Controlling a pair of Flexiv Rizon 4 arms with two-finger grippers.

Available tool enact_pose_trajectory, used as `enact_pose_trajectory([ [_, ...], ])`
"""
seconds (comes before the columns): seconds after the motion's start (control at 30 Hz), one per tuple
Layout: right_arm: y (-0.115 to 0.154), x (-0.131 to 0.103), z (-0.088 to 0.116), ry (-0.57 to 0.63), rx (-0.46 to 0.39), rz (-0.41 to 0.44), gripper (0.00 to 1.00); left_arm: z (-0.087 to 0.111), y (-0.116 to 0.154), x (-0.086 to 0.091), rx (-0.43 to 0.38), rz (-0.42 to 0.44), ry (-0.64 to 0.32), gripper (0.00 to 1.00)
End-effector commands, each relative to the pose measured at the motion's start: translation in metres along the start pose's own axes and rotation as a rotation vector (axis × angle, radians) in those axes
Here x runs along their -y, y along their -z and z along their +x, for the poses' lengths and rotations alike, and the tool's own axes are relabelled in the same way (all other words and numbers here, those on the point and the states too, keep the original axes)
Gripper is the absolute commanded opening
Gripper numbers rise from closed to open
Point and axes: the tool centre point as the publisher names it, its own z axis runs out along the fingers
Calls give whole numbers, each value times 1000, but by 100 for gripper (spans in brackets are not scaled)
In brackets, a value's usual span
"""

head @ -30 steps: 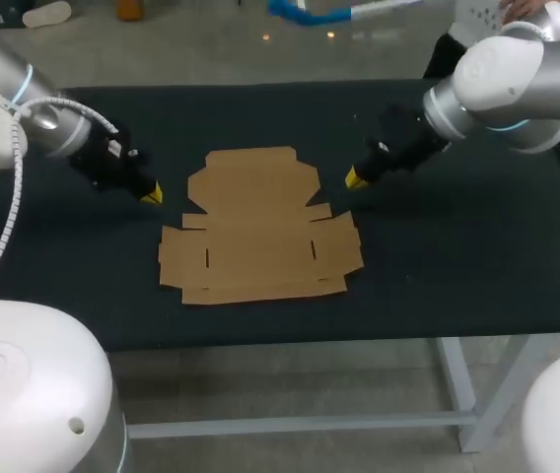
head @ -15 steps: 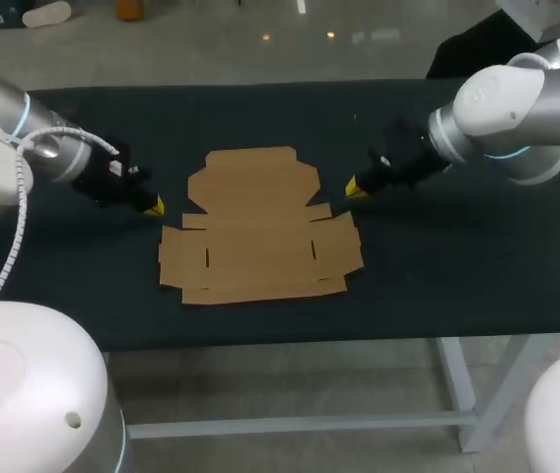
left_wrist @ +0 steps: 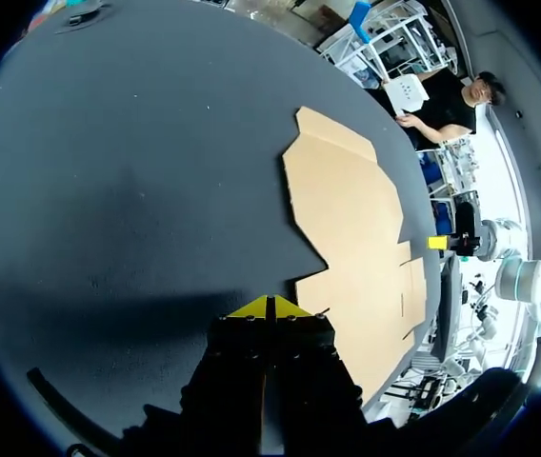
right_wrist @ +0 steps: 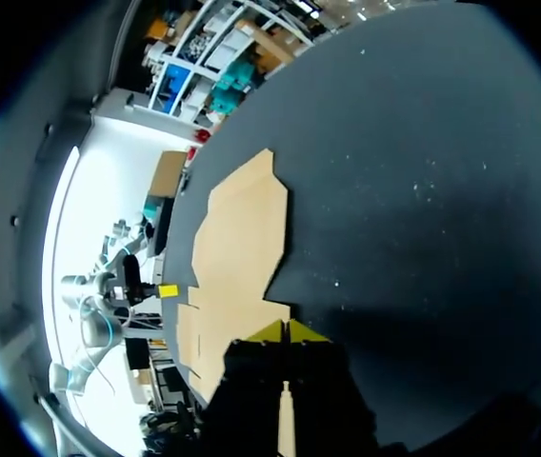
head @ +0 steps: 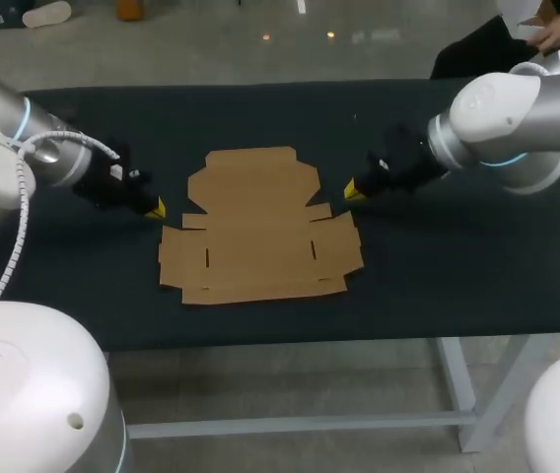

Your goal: Assemble the packaging by folding the flat box into shape, placing the metal phone stand inside, and closing the box properly

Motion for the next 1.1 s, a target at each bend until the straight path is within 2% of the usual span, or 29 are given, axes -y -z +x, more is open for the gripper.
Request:
enact_pose_trajectory([
  [0.03, -14, -2, -6, -8, -1, -2, 0, 1, -4, -2, 3, 9, -3, 0],
  [0.3, -25, -6, -12, -14, -14, 21, 0, 1, -9, -2, -7, 16, -9, 0],
  [1.1, -34, -7, -17, -26, -21, 33, 0, 3, -14, -4, -16, 14, -17, 0],
])
